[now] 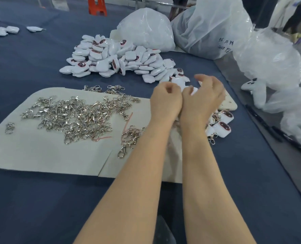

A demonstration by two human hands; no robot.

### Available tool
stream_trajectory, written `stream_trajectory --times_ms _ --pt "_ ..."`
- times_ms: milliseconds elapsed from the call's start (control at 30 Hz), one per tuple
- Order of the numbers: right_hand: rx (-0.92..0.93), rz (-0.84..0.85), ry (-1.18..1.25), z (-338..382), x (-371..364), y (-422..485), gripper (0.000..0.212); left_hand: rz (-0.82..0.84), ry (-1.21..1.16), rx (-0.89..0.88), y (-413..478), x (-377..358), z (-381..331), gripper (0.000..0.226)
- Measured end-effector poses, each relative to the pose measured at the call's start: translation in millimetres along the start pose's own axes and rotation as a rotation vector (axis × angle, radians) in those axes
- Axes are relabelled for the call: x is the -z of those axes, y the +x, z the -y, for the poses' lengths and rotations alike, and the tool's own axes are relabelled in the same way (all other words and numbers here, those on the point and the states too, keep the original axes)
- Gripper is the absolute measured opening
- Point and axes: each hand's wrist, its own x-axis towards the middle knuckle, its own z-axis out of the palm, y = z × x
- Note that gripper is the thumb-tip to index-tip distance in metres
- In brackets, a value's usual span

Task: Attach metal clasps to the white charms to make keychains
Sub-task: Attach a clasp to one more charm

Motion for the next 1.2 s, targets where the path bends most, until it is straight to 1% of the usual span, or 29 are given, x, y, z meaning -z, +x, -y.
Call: stream_trajectory --times_ms 33,67,100,133,200,233,267,300,367,433,567,733,800,833,900,1000,1067,1100,1133,1200 --pt "0.040 0.031 0.080 7 -7 0 0.032 -0.059 -0.051 0.019 5 4 0 0.015" --pt "0.059 0.104 0.164 14 -15 1 0.029 -0.127 -0.106 0.037 12 9 0 0.013" --pt "0.069 0.200 0.220 20 -25 3 0.027 -0.193 -0.161 0.060 20 15 0 0.012" --pt "0.077 0.299 0.225 26 -35 5 0.027 -0.247 -0.204 0.086 28 21 1 0.014" --pt "0.082 0.479 0.125 35 -60 13 0.030 -0.311 -0.252 0.143 47 31 2 0.016" --pt "0.083 0.547 0.051 38 -72 17 0.031 -0.321 -0.275 0.164 56 35 3 0.013" --pt "0.085 0.600 -0.024 41 -84 21 0.032 -0.325 -0.296 0.179 64 36 3 0.012" --pt "0.078 0.639 -0.087 43 -94 25 0.033 -0.332 -0.308 0.187 71 37 4 0.016" --pt "0.033 0.687 -0.154 46 -110 31 0.033 -0.335 -0.315 0.210 81 36 5 0.017" --pt "0.013 0.690 -0.187 44 -122 33 0.035 -0.333 -0.335 0.222 87 35 7 0.019" --pt "0.020 0.596 -0.248 39 -137 34 0.036 -0.344 -0.352 0.224 96 34 15 0.022" --pt "0.024 0.523 -0.255 40 -141 32 0.031 -0.318 -0.367 0.227 94 37 15 0.008" --pt "0.016 0.517 -0.229 39 -140 32 0.029 -0.311 -0.356 0.237 92 37 16 0.009" --pt "0.003 0.510 -0.193 39 -138 33 0.029 -0.315 -0.349 0.234 92 37 16 0.009" --pt "-0.029 0.489 -0.032 37 -131 33 0.029 -0.317 -0.341 0.216 87 39 14 0.009" --pt "-0.049 0.434 0.243 39 -112 30 0.035 -0.268 -0.255 0.201 80 44 13 0.037" --pt "-0.050 0.445 0.376 41 -93 23 0.036 -0.223 -0.183 0.197 69 50 11 0.045" --pt "-0.062 0.473 0.443 42 -84 19 0.030 -0.197 -0.172 0.179 63 53 10 0.043" --pt "-0.080 0.508 0.492 42 -74 13 0.021 -0.157 -0.186 0.152 55 58 9 0.036" --pt "-0.082 0.565 0.512 42 -56 3 0.014 -0.065 -0.238 0.123 38 67 8 0.021"
